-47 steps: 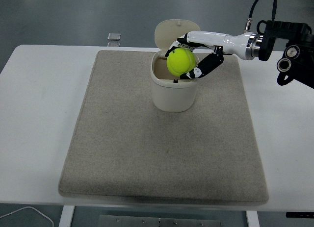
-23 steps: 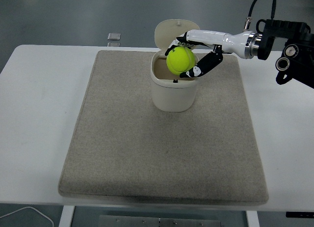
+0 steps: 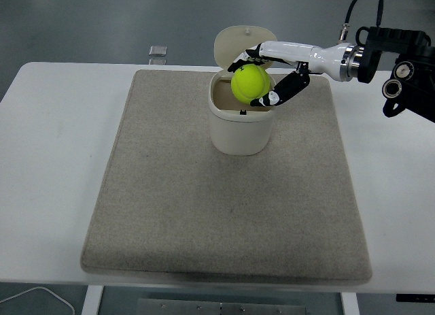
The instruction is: Pick up the tennis ball and place it in the box.
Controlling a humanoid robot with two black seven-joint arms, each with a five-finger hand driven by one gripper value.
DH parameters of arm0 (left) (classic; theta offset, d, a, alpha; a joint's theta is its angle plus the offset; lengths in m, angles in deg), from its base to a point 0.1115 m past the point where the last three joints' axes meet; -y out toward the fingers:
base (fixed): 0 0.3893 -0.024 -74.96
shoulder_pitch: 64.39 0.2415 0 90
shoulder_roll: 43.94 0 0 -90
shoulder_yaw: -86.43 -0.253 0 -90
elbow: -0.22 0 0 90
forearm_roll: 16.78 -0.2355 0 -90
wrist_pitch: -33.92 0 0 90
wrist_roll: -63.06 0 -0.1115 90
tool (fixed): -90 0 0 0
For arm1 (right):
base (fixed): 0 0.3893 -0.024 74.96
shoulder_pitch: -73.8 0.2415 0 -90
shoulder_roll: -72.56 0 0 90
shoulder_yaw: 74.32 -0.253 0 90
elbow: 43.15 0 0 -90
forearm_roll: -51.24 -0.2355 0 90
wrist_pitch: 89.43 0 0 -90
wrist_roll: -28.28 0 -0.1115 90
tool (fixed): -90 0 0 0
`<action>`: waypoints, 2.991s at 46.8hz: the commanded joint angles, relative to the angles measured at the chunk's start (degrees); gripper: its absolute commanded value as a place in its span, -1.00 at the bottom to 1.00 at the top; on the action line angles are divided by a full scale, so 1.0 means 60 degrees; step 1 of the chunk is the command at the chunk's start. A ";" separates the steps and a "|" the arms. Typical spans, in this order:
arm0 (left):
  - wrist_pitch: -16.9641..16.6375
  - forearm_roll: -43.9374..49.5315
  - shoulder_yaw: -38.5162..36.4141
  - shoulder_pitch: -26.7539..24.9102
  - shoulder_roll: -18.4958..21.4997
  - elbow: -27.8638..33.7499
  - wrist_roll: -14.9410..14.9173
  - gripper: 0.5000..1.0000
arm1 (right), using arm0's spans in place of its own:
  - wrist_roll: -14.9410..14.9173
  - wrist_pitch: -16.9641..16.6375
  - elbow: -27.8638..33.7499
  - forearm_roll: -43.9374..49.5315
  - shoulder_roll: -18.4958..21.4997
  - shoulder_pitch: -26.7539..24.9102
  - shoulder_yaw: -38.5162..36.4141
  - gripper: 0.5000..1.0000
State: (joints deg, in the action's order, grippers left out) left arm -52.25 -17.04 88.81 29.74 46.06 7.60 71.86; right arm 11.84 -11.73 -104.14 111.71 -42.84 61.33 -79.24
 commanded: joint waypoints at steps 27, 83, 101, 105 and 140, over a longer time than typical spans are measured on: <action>-0.0009 0.0000 0.0000 0.0000 0.0000 0.0000 -0.0001 0.96 | -0.0015 -0.2343 -0.0147 -0.1624 -0.1053 0.0057 -0.0513 0.60; -0.0009 0.0000 0.0000 0.0000 0.0000 0.0000 -0.0001 0.97 | 0.0512 -0.3783 0.1889 -0.6955 -0.2651 -0.0968 -0.0205 0.60; 0.0006 0.0000 0.0000 0.0000 0.0000 0.0000 -0.0001 0.96 | 0.0952 -0.2477 0.1933 -0.9490 -0.1816 -0.1320 -0.0235 0.60; 0.0006 0.0000 0.0000 0.0000 0.0000 0.0000 -0.0001 0.97 | 0.0952 -0.2359 0.1933 -0.9843 -0.1801 -0.1364 -0.0220 0.60; -0.0009 0.0000 0.0000 0.0000 0.0000 0.0000 -0.0001 0.97 | 0.1128 -0.2183 0.3163 -1.0355 -0.1186 -0.1525 -0.1084 0.60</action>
State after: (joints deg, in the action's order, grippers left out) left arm -52.28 -17.04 88.80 29.74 46.06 7.60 71.85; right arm 18.50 -24.68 -85.82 50.02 -50.22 52.49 -84.87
